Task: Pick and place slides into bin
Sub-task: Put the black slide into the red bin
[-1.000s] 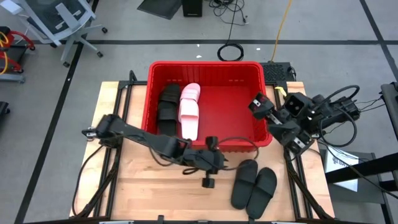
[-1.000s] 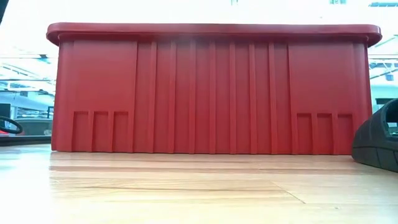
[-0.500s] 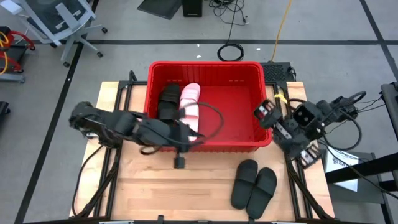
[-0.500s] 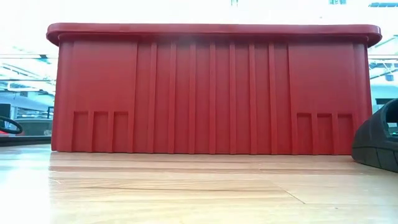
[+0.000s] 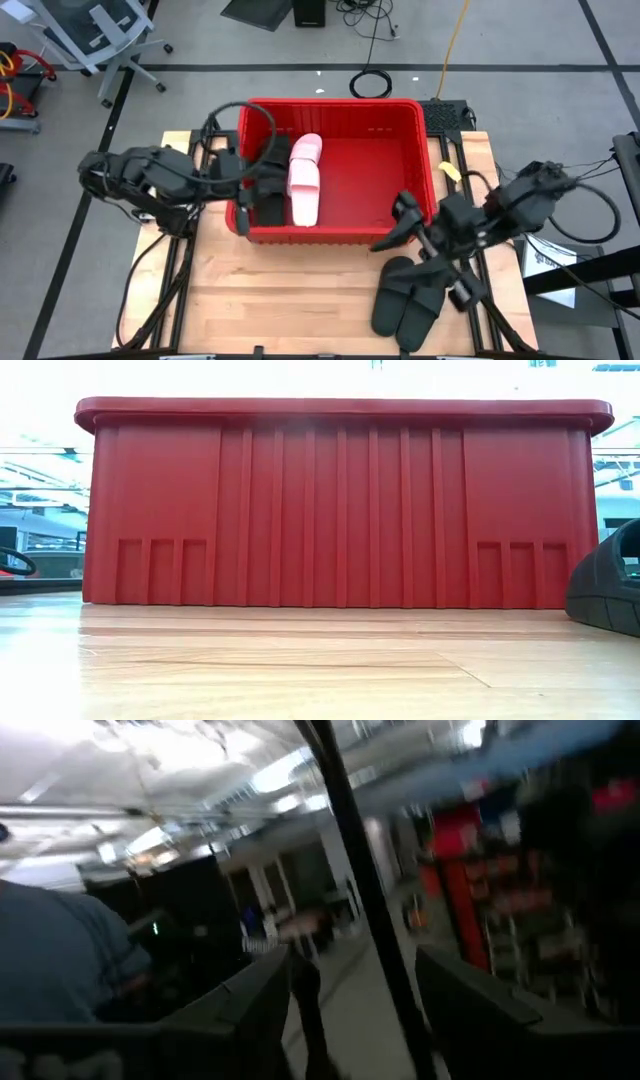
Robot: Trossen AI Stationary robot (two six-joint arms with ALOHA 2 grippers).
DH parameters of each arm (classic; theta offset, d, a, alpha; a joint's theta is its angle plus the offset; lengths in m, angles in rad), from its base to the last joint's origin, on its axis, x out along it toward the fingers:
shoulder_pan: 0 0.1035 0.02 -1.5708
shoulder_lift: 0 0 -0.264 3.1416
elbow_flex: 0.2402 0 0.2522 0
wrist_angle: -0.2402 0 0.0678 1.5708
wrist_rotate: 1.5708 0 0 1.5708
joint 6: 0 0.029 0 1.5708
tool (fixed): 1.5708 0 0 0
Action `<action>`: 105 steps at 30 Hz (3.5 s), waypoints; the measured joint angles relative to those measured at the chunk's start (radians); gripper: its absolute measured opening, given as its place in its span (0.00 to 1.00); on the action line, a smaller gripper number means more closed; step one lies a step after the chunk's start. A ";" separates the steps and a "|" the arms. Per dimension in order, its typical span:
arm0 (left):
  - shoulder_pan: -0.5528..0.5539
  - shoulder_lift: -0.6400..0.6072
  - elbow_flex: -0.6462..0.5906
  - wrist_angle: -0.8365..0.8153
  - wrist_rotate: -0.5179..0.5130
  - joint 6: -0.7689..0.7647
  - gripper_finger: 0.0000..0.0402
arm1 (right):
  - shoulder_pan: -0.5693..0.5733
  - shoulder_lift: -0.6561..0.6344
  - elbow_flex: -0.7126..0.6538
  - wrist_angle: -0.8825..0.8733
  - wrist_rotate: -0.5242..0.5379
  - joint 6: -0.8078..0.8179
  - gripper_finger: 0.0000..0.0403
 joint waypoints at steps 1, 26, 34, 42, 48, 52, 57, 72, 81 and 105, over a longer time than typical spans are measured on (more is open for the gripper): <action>0.000 -0.008 0.000 -0.007 -0.001 0.000 0.22 | 0.006 0.015 0.023 -0.065 0.009 0.043 0.51; 0.000 -0.029 0.000 -0.162 -0.002 -0.050 0.22 | 0.160 0.538 0.044 -1.411 -0.070 0.751 0.51; 0.008 -0.030 0.000 -0.162 -0.016 -0.062 0.22 | 0.162 0.680 -0.094 -1.412 -0.030 0.862 0.51; 0.008 -0.031 -0.001 -0.162 -0.016 -0.059 0.22 | 0.162 0.680 -0.241 -1.411 -0.030 1.007 0.51; 0.008 -0.031 -0.001 -0.162 -0.017 -0.056 0.22 | 0.160 0.672 -0.314 -1.410 -0.031 1.026 0.51; 0.008 -0.031 -0.001 -0.162 -0.017 -0.057 0.22 | 0.146 0.672 -0.353 -1.395 -0.036 1.033 0.50; 0.008 -0.031 -0.001 -0.162 -0.018 -0.057 0.22 | 0.130 0.672 -0.366 -1.386 -0.039 1.033 0.35; 0.008 -0.031 -0.001 -0.162 -0.027 -0.051 0.22 | 0.122 0.631 -0.367 -1.272 -0.027 1.059 0.01; 0.008 -0.031 -0.001 -0.163 -0.028 -0.051 0.22 | 0.122 0.497 -0.366 -1.178 0.036 1.074 0.00; 0.008 -0.062 -0.001 -0.267 0.007 -0.054 0.22 | 0.079 0.178 -0.366 0.041 0.339 0.524 0.00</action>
